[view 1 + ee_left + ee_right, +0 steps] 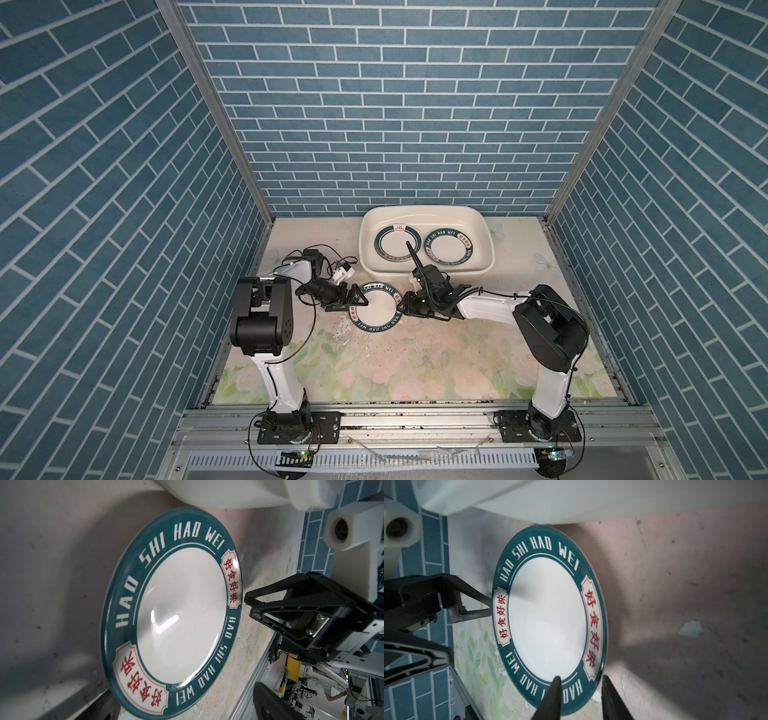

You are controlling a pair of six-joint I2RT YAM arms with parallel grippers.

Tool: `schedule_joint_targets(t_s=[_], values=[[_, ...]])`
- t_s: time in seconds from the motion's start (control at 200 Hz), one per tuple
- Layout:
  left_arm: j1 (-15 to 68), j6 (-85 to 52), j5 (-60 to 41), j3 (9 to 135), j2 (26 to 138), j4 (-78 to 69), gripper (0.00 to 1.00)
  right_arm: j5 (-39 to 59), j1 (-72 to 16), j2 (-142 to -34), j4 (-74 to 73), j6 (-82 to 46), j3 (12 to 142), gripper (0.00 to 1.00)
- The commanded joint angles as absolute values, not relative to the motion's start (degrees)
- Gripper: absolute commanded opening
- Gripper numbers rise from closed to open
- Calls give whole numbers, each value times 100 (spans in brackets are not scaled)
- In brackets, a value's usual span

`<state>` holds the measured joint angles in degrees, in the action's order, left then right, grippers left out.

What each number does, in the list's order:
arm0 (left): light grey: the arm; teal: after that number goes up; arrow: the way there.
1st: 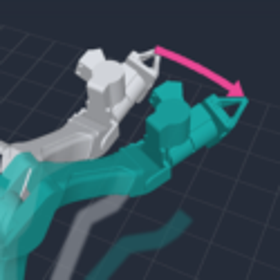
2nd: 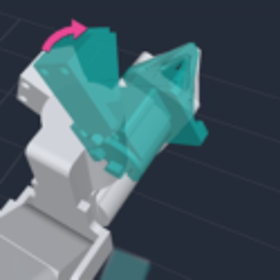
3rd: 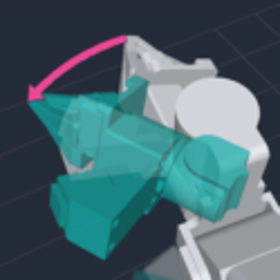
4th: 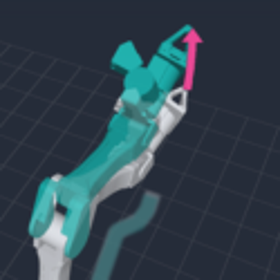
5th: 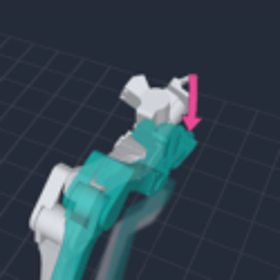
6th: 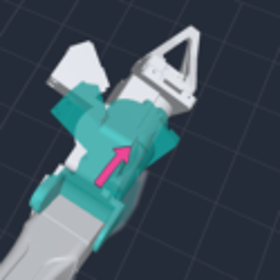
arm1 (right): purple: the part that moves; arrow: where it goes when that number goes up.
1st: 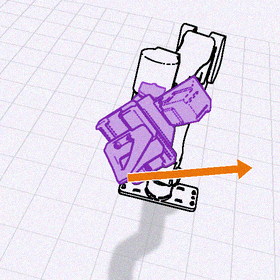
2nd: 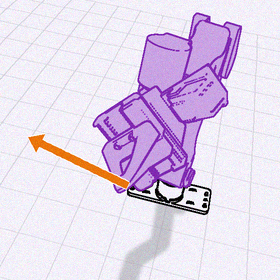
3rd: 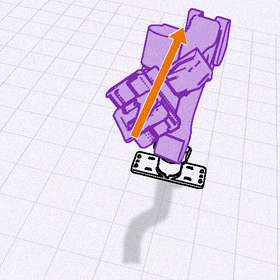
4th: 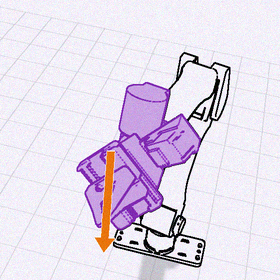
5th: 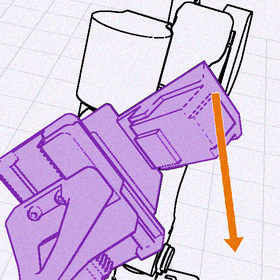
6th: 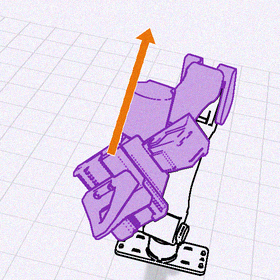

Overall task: Place the plates into the plastic bin on the countertop
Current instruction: 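Push the large plate's rim with the left gripper while the right grips it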

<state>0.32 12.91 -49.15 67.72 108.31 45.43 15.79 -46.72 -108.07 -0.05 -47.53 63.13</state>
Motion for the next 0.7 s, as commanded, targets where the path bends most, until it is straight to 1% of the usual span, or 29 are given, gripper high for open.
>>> schedule_joint_targets(t_s=[0.0, 0.16, 0.27, 0.47, 0.695], values=[[75, 1382, -4992, 6691, 10756, 4535, 100, 1150, -4771, -10784, 370, -4557, 6266, 34], [97, 1371, -4944, 6727, 10762, 4540, 99, 757, -4821, -10505, 526, -4377, 6168, 34], [112, 1345, -4925, 6732, 10796, 4486, 100, 902, -4822, -10649, 448, -4393, 6218, 34], [169, 1371, -4887, 6785, 10925, 4518, 100, 1208, -4822, -10888, -220, -4730, 6131, 33], [281, 1312, -4897, 6785, 10935, 4439, 100, 1383, -4785, -11078, -387, -4921, 6108, 31]])
